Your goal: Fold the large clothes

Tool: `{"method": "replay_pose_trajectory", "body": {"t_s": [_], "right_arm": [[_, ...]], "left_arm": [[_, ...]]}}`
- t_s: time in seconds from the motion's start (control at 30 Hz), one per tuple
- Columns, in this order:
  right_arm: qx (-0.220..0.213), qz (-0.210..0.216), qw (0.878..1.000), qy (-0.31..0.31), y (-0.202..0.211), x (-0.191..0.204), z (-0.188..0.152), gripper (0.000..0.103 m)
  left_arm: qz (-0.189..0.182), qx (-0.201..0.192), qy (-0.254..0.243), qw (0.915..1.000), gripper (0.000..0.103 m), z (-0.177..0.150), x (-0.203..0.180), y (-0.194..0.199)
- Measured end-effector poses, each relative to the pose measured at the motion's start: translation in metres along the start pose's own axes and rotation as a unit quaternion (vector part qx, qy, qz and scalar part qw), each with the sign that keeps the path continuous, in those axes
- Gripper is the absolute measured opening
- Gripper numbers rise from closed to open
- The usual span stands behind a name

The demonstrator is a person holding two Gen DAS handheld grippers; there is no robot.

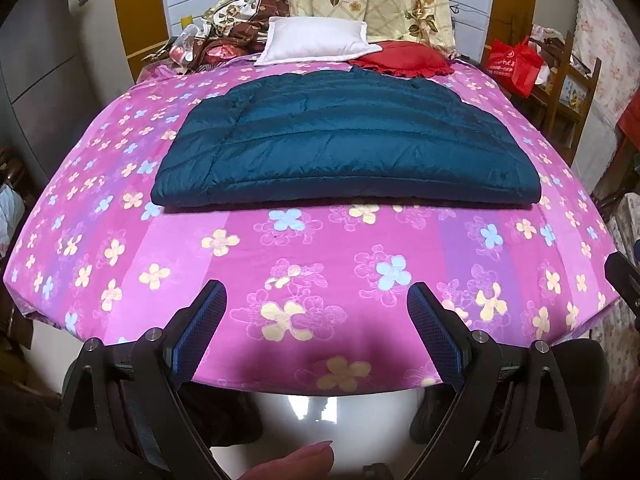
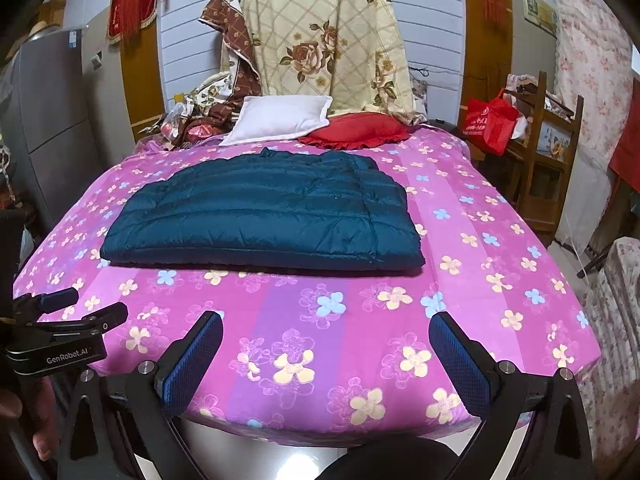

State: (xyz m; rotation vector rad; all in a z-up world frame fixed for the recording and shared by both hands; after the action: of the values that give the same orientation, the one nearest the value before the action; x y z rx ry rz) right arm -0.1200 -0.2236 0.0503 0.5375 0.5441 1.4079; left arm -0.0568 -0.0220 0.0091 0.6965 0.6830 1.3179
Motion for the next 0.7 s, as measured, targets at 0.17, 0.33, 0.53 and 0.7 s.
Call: {"method": "replay_pose_trajectory", "body": {"t_s": [0.17, 0.33, 0.53, 0.7], "right_arm": [[-0.002, -0.002, 1.0, -0.001, 0.0003, -0.0005, 0.0004, 0.102], [-0.002, -0.002, 1.0, -0.002, 0.0005, -0.0038, -0.0001, 0.102], [0.001, -0.004, 1.0, 0.002, 0.0004, -0.0038, -0.0006, 0.102], [-0.004, -0.008, 1.0, -0.01, 0.0019, -0.0086, 0.0019, 0.102]], "left_arm": [[-0.001, 0.0, 0.0, 1.0, 0.092, -0.0003, -0.0016, 0.0003], [-0.001, 0.001, 0.001, 1.0, 0.092, -0.0007, -0.0021, 0.0005], [-0.005, 0.005, 0.002, 1.0, 0.092, 0.0009, -0.0015, -0.0001], [-0.005, 0.003, 0.01, 0.9999, 0.092, 0.001, -0.0002, -0.0009]]}}
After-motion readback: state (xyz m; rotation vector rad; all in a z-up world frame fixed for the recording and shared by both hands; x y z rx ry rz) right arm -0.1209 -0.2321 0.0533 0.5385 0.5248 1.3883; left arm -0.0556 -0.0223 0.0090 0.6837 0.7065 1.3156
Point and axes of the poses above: each gripper's, at about its wrist camera, not at the fingertips, and y roughly against the way its jaws point, x to its left, z to its top, the point moved 5 cm from there along -y, roughly the way its jaws point, and after that the axes turned 4 degrees about -z, right-handed, at the moved point
